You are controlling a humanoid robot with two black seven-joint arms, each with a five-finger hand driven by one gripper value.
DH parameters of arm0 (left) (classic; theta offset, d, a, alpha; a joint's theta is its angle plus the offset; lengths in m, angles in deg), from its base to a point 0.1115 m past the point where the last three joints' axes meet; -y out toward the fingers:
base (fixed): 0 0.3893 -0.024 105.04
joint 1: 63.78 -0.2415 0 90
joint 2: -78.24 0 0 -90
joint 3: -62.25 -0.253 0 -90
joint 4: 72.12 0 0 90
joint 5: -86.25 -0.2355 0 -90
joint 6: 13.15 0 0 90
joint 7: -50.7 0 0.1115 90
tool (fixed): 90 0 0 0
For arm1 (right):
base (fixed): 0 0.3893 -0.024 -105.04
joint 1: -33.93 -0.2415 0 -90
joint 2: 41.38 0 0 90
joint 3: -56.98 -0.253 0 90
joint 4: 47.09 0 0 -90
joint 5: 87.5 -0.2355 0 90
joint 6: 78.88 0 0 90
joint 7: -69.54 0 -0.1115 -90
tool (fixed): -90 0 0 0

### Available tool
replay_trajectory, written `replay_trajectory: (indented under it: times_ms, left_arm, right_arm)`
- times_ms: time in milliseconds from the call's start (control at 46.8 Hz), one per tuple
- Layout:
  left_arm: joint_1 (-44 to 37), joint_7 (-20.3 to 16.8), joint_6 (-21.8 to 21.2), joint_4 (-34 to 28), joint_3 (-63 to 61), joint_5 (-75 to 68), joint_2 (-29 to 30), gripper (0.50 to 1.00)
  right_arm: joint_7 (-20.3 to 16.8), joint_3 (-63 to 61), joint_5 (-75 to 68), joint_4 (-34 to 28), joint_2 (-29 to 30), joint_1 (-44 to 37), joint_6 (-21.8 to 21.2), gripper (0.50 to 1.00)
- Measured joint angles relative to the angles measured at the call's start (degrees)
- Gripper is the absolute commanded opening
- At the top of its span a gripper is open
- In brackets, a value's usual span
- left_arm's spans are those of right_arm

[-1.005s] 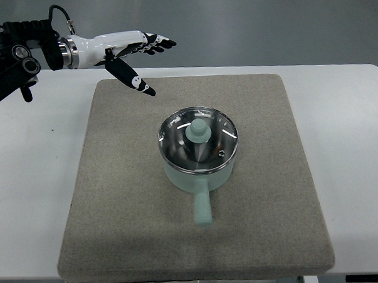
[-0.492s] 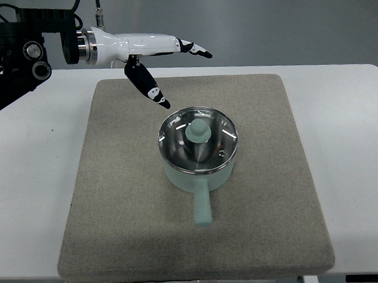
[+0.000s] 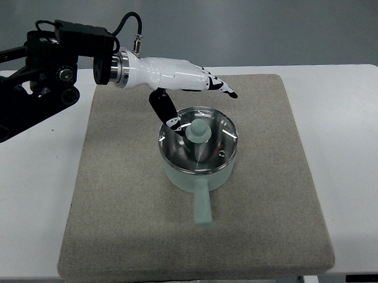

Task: Place lid left of pot with left hand
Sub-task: 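Lower the left hand onto the glass lid's green knob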

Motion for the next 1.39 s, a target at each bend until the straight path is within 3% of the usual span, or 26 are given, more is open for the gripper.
replay_trajectory:
  times_ms: [449, 1390]
  left_arm:
    - [5.5, 0.0, 8.7, -0.1, -0.1, -0.8, -0.6, 0.996]
    - [7.0, 0.1, 8.8, -0.1, -2.5, -6.5, -3.0, 0.988]
  right_arm:
    - [0.0, 0.0, 0.0, 0.0, 0.0, 0.0, 0.0, 0.921]
    - [0.0, 0.0, 0.0, 0.0, 0.0, 0.0, 0.0, 0.921]
